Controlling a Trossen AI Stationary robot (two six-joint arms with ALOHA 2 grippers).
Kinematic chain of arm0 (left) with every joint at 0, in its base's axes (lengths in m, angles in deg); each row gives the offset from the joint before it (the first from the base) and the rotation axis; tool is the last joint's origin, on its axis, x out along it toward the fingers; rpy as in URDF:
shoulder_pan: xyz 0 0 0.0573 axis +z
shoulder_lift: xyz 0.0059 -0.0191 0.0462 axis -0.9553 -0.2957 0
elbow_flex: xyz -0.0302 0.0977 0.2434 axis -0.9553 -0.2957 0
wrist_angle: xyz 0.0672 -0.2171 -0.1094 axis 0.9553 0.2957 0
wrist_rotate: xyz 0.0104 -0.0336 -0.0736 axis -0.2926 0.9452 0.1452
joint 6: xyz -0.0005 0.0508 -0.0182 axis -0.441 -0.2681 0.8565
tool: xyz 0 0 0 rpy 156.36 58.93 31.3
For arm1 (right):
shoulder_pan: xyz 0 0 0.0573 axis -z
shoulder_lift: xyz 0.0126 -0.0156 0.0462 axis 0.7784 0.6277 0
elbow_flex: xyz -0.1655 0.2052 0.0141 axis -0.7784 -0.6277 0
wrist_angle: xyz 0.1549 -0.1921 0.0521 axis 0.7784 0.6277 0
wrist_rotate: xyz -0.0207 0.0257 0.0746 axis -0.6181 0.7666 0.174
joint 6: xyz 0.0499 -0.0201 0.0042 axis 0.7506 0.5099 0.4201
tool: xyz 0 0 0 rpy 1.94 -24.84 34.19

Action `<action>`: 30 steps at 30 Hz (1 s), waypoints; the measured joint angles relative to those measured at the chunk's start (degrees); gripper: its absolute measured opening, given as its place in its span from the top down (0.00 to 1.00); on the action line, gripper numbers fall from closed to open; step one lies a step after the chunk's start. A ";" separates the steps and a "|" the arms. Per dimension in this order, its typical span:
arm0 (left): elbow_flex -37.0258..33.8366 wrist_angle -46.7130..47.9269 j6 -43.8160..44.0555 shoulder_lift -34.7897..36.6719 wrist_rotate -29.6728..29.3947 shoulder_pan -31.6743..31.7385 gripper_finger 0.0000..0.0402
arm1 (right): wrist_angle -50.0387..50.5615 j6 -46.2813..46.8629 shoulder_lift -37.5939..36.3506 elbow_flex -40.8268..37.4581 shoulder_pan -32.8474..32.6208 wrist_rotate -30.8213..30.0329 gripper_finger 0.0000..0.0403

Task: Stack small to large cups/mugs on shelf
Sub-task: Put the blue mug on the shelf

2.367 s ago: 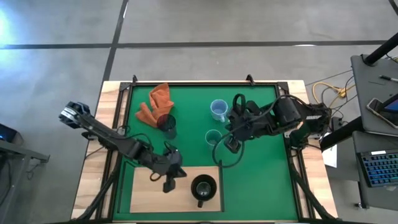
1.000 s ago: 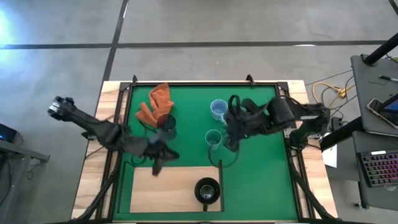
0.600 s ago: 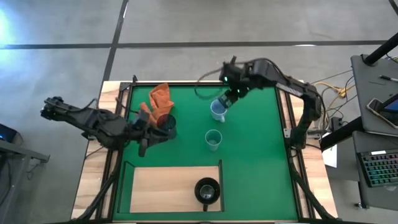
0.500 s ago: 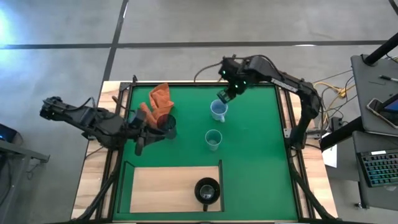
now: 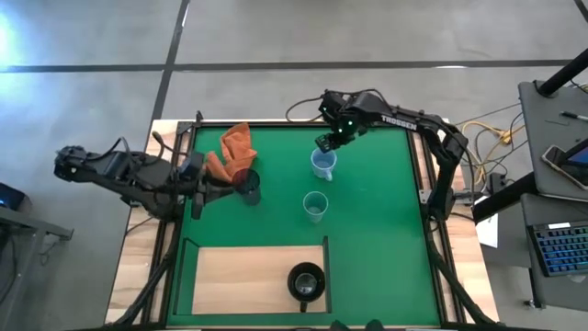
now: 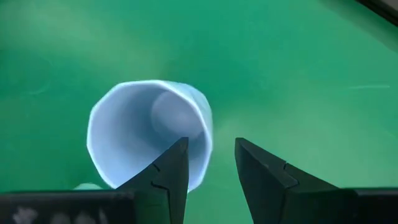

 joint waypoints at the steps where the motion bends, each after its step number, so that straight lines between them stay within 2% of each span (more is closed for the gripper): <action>1: -0.08 0.09 0.00 0.08 0.01 0.43 0.77 | -1.15 0.12 0.00 -0.63 0.00 0.01 0.69; 17: -0.38 -0.11 0.65 -1.43 0.02 1.99 0.77 | -7.94 2.20 0.17 -9.50 -0.07 0.47 0.73; 30: -0.34 -0.13 1.60 -2.68 -0.10 2.01 0.77 | -14.05 1.84 -0.16 -12.44 -1.56 0.99 0.95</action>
